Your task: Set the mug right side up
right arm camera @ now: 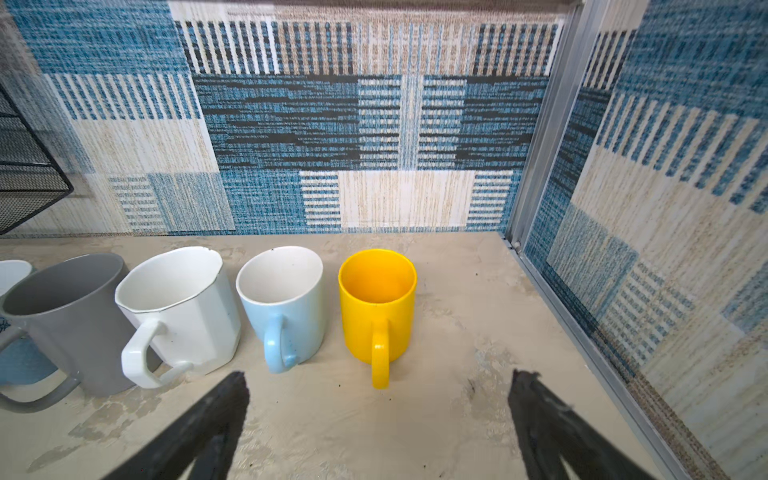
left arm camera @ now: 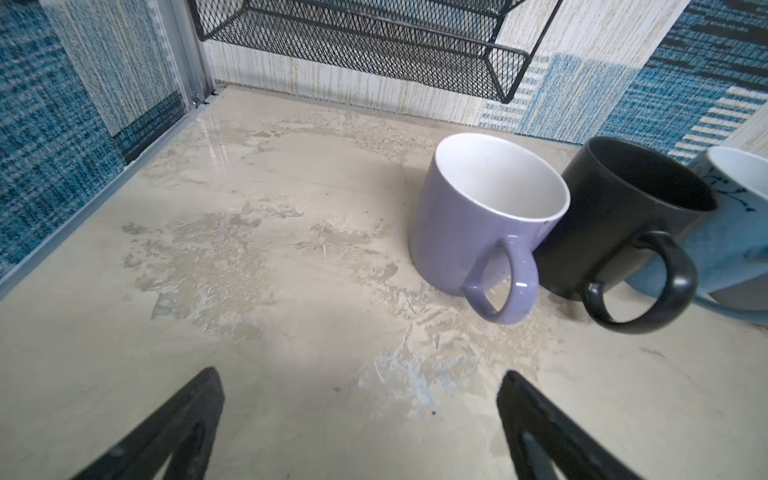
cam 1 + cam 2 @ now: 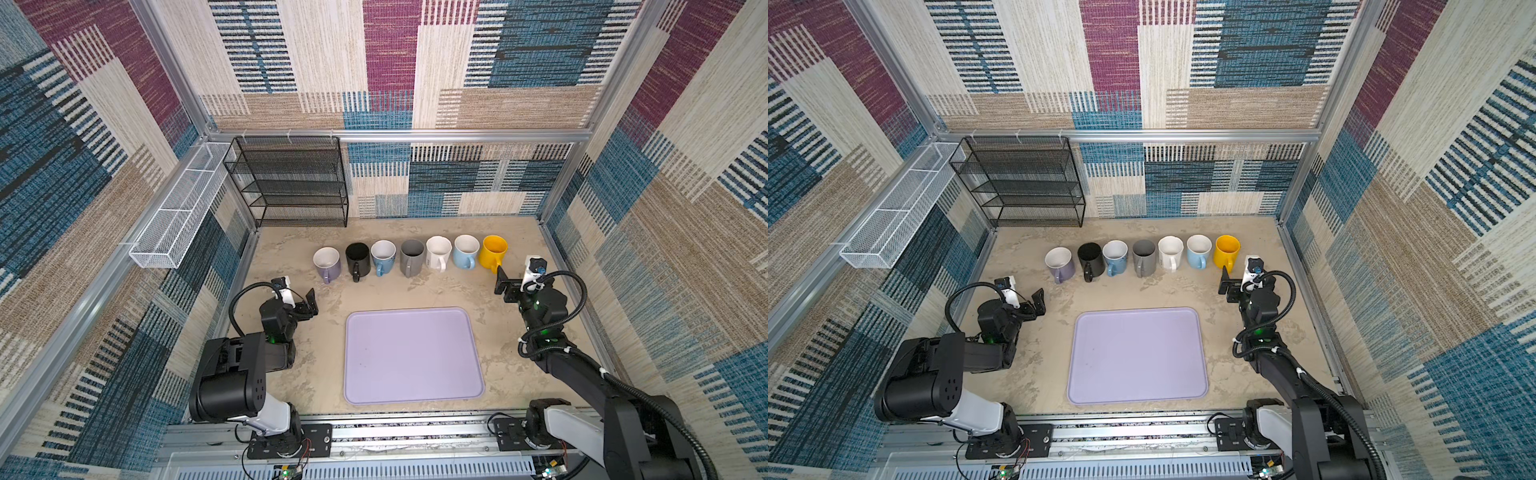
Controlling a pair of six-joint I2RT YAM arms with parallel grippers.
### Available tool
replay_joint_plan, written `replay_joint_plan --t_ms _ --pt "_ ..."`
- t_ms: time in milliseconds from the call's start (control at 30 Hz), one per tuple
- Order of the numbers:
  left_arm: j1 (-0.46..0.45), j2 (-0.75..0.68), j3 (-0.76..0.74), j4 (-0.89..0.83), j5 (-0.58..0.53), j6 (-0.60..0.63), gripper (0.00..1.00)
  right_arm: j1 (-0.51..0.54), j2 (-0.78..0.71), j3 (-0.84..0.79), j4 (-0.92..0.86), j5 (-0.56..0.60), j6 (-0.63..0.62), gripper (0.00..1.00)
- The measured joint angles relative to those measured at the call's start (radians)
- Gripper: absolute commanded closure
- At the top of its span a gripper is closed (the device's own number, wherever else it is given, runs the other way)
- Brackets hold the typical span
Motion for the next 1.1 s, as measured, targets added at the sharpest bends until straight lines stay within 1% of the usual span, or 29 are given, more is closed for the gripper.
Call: replay_joint_plan --t_ms 167,267,500,567,667,767,1100 --pt "-0.064 0.002 0.057 -0.054 -0.108 0.021 0.0 -0.018 0.067 -0.1 0.169 -0.024 0.001 0.0" --pt "-0.066 0.003 0.059 -0.071 -0.148 0.025 0.0 -0.018 0.135 -0.142 0.272 -0.045 0.002 0.0" --pt "-0.068 0.004 0.058 -0.084 -0.173 0.026 0.0 -0.02 0.312 -0.183 0.491 -0.064 0.005 0.0" --pt "-0.068 0.004 0.058 -0.084 -0.175 0.026 0.0 -0.02 0.398 -0.195 0.577 -0.07 0.005 0.0" --pt "-0.068 0.004 0.059 -0.085 -0.176 0.026 0.0 -0.025 0.43 -0.154 0.572 -0.076 0.009 0.0" --pt "-0.068 0.005 0.059 -0.085 -0.176 0.026 0.0 -0.06 0.438 -0.108 0.572 -0.096 0.028 0.0" --pt "-0.068 0.005 0.06 -0.087 -0.176 0.026 0.0 -0.07 0.435 -0.106 0.542 -0.121 0.051 0.0"
